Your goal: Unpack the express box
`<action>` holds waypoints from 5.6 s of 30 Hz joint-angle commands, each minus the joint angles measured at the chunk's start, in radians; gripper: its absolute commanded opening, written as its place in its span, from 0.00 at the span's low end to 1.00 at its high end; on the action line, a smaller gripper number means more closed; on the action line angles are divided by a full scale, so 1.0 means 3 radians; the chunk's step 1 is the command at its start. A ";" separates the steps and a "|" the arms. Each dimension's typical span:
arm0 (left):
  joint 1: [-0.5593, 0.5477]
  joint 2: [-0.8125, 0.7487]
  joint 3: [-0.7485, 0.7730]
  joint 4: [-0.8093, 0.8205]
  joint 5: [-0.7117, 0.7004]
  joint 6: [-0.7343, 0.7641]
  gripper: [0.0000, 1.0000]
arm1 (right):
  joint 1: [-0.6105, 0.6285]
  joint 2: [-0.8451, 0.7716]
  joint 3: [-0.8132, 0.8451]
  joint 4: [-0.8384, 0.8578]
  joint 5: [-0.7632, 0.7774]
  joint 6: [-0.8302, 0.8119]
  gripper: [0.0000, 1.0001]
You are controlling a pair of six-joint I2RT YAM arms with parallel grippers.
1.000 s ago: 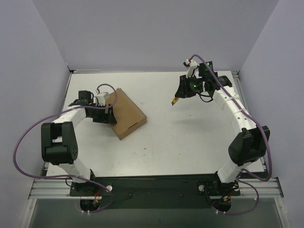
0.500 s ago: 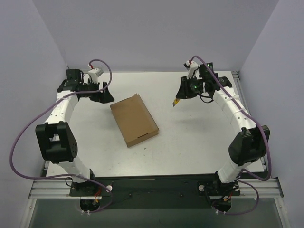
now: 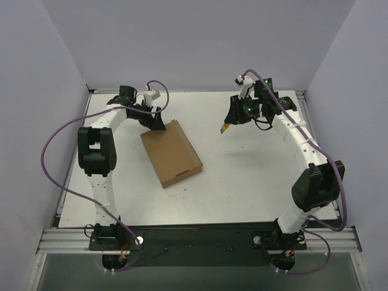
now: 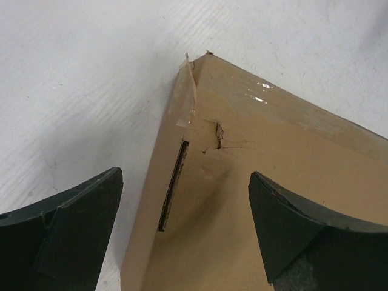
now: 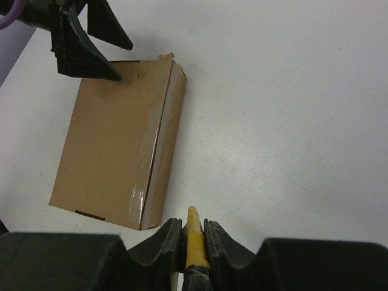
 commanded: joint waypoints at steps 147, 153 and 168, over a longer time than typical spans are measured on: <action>-0.0158 -0.0456 -0.1795 0.0532 0.0049 -0.1543 0.61 | 0.1768 -0.0037 -0.1003 0.1085 0.1394 0.0194 0.00; -0.0158 -0.0441 -0.1780 0.0537 0.0044 -0.1558 0.61 | 0.1768 -0.0011 -0.1049 0.1177 0.1491 0.0358 0.00; -0.0153 -0.0441 -0.1795 0.0548 0.0044 -0.1563 0.61 | 0.1804 0.0045 -0.1090 0.1305 0.1573 0.0378 0.00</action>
